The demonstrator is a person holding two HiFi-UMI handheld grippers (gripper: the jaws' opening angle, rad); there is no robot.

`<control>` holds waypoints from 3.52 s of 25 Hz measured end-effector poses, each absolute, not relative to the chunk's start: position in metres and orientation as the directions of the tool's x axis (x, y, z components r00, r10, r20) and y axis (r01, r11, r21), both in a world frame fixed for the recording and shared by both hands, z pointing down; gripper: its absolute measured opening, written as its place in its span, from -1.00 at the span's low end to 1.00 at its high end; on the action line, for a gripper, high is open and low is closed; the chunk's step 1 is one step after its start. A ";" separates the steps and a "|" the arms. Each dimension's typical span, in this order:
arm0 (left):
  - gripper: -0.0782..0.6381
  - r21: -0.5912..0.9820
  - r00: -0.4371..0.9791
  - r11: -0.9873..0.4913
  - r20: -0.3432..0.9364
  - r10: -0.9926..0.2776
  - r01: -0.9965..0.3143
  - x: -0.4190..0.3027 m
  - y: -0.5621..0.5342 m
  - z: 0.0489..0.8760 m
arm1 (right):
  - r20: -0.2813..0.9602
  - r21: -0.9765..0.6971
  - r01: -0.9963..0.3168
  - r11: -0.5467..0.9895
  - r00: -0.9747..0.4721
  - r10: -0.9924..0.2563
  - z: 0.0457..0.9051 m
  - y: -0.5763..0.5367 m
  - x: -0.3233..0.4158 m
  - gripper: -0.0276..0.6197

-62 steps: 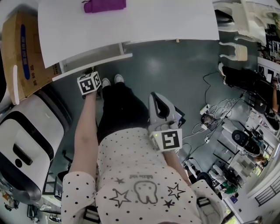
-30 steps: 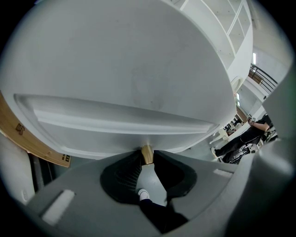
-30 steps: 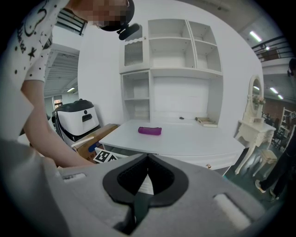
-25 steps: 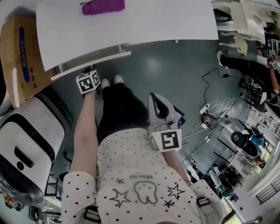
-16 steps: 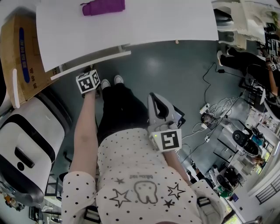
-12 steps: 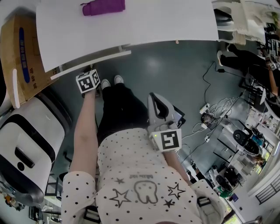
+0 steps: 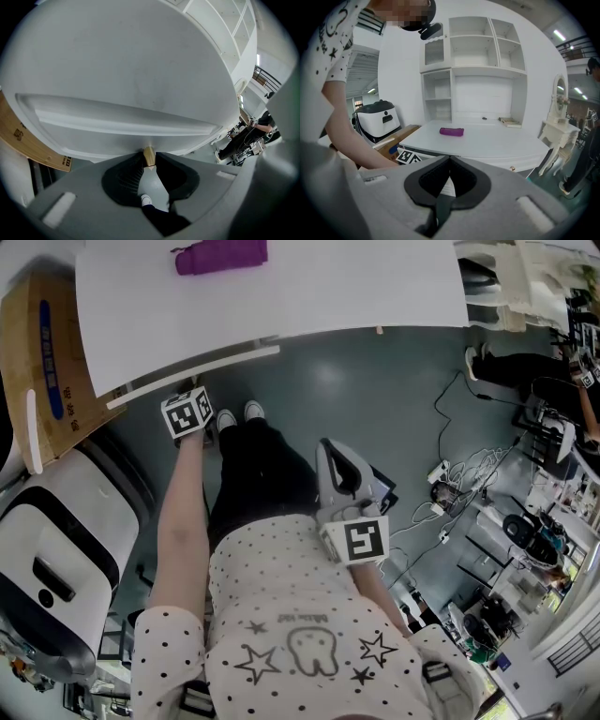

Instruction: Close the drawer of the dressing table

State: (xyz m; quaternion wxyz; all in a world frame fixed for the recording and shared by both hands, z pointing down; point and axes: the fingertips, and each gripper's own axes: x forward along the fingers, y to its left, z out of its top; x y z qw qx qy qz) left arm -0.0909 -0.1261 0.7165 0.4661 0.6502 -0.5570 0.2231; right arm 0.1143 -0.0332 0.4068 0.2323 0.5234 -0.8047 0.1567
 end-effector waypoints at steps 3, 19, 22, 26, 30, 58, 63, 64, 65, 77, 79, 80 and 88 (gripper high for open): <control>-0.55 0.359 0.280 0.056 0.807 -0.520 -0.932 -0.091 -0.127 0.716 | 0.541 -0.010 -0.916 0.401 -0.343 -0.768 0.407 -0.033 0.115 -0.91; -0.55 0.362 0.274 0.068 0.803 -0.529 -0.930 -0.094 -0.139 0.714 | 0.546 -0.010 -0.915 0.403 -0.343 -0.765 0.407 -0.041 0.112 -0.91; -0.55 0.363 0.272 0.072 0.802 -0.533 -0.929 -0.094 -0.140 0.714 | 0.551 -0.011 -0.914 0.405 -0.344 -0.760 0.409 -0.042 0.111 -0.91; -0.55 0.364 0.272 0.074 0.801 -0.534 -0.928 -0.096 -0.140 0.717 | 0.551 -0.009 -0.913 0.408 -0.344 -0.760 0.411 -0.044 0.108 -0.91; -0.55 0.364 0.271 0.075 0.800 -0.535 -0.928 -0.097 -0.142 0.717 | 0.549 -0.008 -0.913 0.408 -0.345 -0.761 0.410 -0.046 0.107 -0.91; -0.55 0.364 0.259 0.095 0.801 -0.540 -0.926 -0.097 -0.153 0.715 | 0.548 -0.005 -0.910 0.414 -0.349 -0.760 0.407 -0.059 0.109 -0.91; -0.55 0.366 0.259 0.097 0.800 -0.541 -0.926 -0.098 -0.154 0.715 | 0.545 -0.007 -0.912 0.410 -0.347 -0.763 0.408 -0.060 0.109 -0.91; -0.55 0.365 0.259 0.097 0.800 -0.541 -0.926 -0.097 -0.155 0.715 | 0.545 -0.007 -0.912 0.409 -0.347 -0.764 0.407 -0.060 0.110 -0.91; -0.55 0.364 0.259 0.096 0.800 -0.541 -0.926 -0.097 -0.155 0.714 | 0.544 -0.006 -0.913 0.409 -0.346 -0.764 0.407 -0.060 0.110 -0.91; -0.55 0.368 0.259 0.099 0.798 -0.545 -0.924 -0.101 -0.158 0.717 | 0.548 0.003 -0.912 0.409 -0.341 -0.764 0.410 -0.060 0.107 -0.91; -0.55 0.370 0.261 0.099 0.797 -0.545 -0.924 -0.101 -0.161 0.717 | 0.554 -0.003 -0.914 0.405 -0.339 -0.761 0.411 -0.058 0.107 -0.91; -0.55 0.370 0.261 0.098 0.797 -0.544 -0.924 -0.101 -0.161 0.717 | 0.555 -0.003 -0.915 0.404 -0.338 -0.760 0.411 -0.058 0.107 -0.91; -0.55 0.378 0.269 0.093 0.790 -0.550 -0.921 -0.100 -0.167 0.715 | 0.560 -0.006 -0.915 0.403 -0.336 -0.757 0.412 -0.061 0.106 -0.91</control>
